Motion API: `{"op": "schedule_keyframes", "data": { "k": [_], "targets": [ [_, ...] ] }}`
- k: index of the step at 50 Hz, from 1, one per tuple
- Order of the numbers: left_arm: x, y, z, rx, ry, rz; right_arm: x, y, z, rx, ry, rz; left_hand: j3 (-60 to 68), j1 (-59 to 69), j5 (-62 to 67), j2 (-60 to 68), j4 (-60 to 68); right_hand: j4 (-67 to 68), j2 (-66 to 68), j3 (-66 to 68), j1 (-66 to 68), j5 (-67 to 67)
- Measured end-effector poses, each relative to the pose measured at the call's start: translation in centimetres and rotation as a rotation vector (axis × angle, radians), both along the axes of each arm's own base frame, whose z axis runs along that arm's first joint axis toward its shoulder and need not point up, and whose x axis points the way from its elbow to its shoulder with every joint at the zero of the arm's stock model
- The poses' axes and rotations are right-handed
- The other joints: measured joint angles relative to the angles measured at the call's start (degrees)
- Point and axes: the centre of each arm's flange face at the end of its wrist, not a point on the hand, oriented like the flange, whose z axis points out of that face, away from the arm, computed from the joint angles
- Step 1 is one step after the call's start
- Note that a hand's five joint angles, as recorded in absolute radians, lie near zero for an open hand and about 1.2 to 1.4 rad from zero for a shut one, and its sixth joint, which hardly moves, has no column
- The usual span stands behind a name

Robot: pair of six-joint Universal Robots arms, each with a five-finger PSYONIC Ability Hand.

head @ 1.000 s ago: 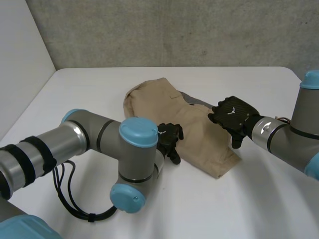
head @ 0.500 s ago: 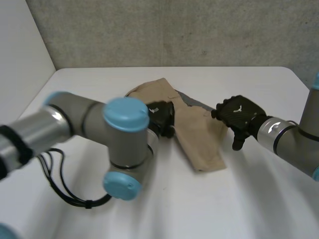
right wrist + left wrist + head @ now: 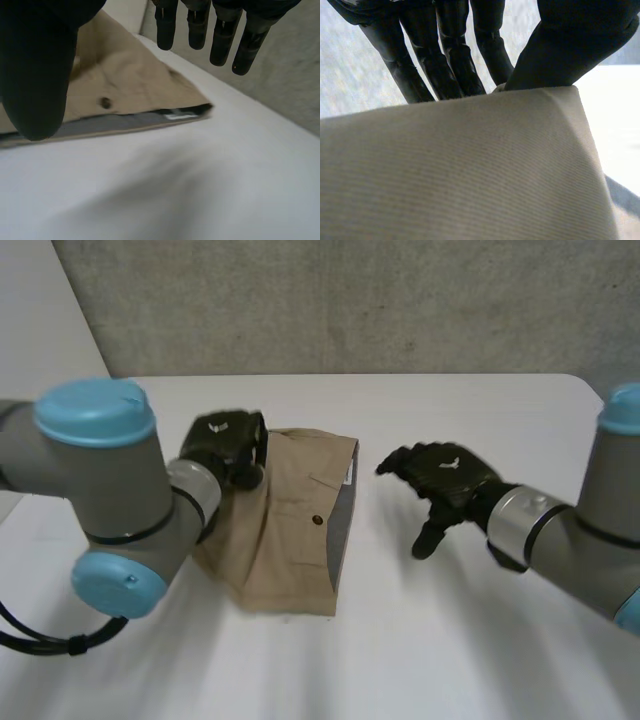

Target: Fold the shorts.

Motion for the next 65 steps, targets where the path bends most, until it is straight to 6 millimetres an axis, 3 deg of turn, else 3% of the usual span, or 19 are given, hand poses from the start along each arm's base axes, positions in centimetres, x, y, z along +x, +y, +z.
{"op": "schedule_keyframes", "data": {
  "k": [5, 7, 11, 16, 24, 38, 51, 56, 65],
  "targets": [
    [0.0, -0.1, -1.8, 0.036, -0.036, 0.002, 1.4, 2.2, -0.8, 0.059, -0.017, 0.031, -0.16, 0.0, 0.0, -0.48, -0.46, 0.0, 0.0, 0.0, 0.0, 0.0],
    [0.1, -0.1, -2.0, 0.039, -0.041, 0.004, 2.0, 3.2, -1.3, 0.084, -0.019, 0.035, -6.62, -4.37, -3.85, -7.3, -6.84, 0.0, 0.0, 0.0, 0.0, 0.0],
    [0.4, 0.2, -1.1, 0.024, -0.034, 0.008, 2.9, 4.7, -2.1, 0.123, -0.029, 0.032, -24.3, -26.33, -22.51, -27.41, -27.56, 0.08, 0.17, 0.24, 0.06, 0.05],
    [1.1, 0.9, 0.5, -0.005, -0.021, 0.027, 4.2, 6.5, -3.0, 0.137, -0.052, 0.052, -33.11, -30.51, -30.74, -34.13, -34.26, 2.51, 3.84, 4.01, 1.37, 2.55],
    [3.1, 1.5, 1.9, -0.026, -0.016, 0.086, 6.5, 8.1, -4.4, 0.103, -0.052, 0.091, -35.7, -33.06, -33.63, -36.65, -36.72, 7.95, 8.69, 9.15, 7.01, 6.99],
    [7.5, 1.6, 3.3, -0.037, -0.008, 0.194, 9.3, 8.2, -7.6, 0.085, 0.013, 0.122, -40.07, -37.14, -38.25, -40.84, -41.36, 16.13, 16.95, 17.38, 13.53, 14.34],
    [10.2, 1.6, 3.9, -0.044, -0.005, 0.272, 9.9, 7.4, -8.8, 0.028, 0.074, 0.109, -40.44, -37.14, -38.79, -41.17, -41.82, 19.22, 20.26, 20.59, 16.51, 17.33],
    [10.9, 1.7, 3.9, -0.043, -0.005, 0.285, 10.0, 7.1, -9.0, 0.006, 0.092, 0.107, -40.44, -37.14, -38.81, -41.18, -41.86, 26.89, 28.12, 28.07, 22.48, 24.21],
    [12.2, 1.6, 3.6, -0.02, 0.001, 0.264, 10.3, 6.6, -8.5, -0.034, 0.093, 0.102, -40.44, -37.14, -38.81, -41.18, -41.86, 53.18, 54.02, 53.9, 42.51, 49.31]
  ]
}}
